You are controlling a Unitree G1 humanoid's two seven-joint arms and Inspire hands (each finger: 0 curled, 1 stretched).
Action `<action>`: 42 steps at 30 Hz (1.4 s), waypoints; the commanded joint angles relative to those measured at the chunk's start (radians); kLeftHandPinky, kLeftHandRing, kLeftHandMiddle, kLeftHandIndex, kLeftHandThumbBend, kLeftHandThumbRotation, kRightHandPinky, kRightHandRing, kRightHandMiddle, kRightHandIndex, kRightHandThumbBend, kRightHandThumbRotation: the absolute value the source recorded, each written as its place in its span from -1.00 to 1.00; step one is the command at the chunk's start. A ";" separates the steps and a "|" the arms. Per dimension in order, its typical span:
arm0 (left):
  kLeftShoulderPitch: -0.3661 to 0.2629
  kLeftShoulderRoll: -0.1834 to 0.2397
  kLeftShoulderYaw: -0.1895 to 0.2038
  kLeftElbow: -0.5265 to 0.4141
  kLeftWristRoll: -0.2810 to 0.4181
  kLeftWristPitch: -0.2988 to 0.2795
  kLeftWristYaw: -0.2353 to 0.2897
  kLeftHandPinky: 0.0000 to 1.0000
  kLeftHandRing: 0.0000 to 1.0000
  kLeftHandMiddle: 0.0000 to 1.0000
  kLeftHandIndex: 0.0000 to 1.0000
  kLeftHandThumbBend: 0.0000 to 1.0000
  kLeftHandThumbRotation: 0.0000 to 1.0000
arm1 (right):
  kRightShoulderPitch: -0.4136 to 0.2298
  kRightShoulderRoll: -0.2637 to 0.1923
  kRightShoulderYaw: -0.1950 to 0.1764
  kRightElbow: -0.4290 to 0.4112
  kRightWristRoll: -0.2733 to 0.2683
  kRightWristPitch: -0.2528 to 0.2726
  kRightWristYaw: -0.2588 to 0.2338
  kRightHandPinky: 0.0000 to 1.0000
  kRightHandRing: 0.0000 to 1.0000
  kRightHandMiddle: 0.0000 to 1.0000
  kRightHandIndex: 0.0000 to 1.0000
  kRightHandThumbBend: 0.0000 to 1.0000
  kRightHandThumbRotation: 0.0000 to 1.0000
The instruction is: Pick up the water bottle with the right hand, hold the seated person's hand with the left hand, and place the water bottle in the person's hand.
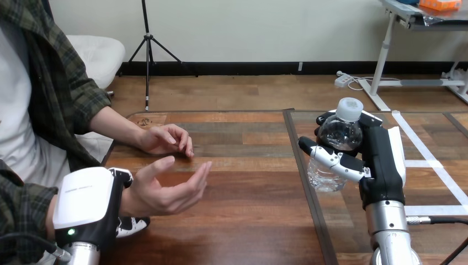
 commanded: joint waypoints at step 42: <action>0.025 -0.062 -0.039 -0.215 0.053 -0.007 -0.022 -0.60 -0.53 -0.43 -0.44 0.70 -1.00 | -0.184 -0.014 0.016 -0.004 -0.028 -0.071 0.013 -0.34 -0.23 -0.09 -0.01 0.40 -1.00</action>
